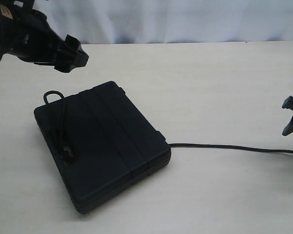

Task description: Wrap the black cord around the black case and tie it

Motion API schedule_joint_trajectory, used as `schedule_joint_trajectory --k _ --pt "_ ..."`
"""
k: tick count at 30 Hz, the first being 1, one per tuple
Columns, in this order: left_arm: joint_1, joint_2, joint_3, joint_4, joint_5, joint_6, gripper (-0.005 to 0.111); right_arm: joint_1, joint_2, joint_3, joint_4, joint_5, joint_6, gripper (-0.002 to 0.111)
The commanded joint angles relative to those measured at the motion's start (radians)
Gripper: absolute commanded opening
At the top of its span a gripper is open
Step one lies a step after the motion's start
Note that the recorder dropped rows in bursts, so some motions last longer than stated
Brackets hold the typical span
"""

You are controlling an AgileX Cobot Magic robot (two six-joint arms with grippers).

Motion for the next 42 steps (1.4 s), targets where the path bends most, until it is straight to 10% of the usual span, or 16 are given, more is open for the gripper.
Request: schedule_joint_trajectory --k 1,18,25,33,42 --pt "0.001 0.000 0.001 -0.014 -0.026 -0.010 0.075 -0.007 0.020 0.003 -0.001 -0.009 0.016 0.065" --pt "0.001 0.000 0.001 -0.014 -0.040 0.032 0.075 -0.007 0.033 0.003 -0.310 0.054 -0.876 0.065" --pt "0.001 0.000 0.001 -0.008 -0.029 0.081 0.075 -0.007 0.043 0.003 -0.302 -0.094 -0.923 0.065" --pt "0.001 0.000 0.001 -0.008 -0.024 0.081 0.075 -0.007 0.075 -0.071 -0.232 0.002 -0.197 0.065" --pt "0.001 0.000 0.001 -0.026 -0.020 0.069 0.075 -0.007 0.075 -0.084 -0.024 0.094 0.060 0.062"
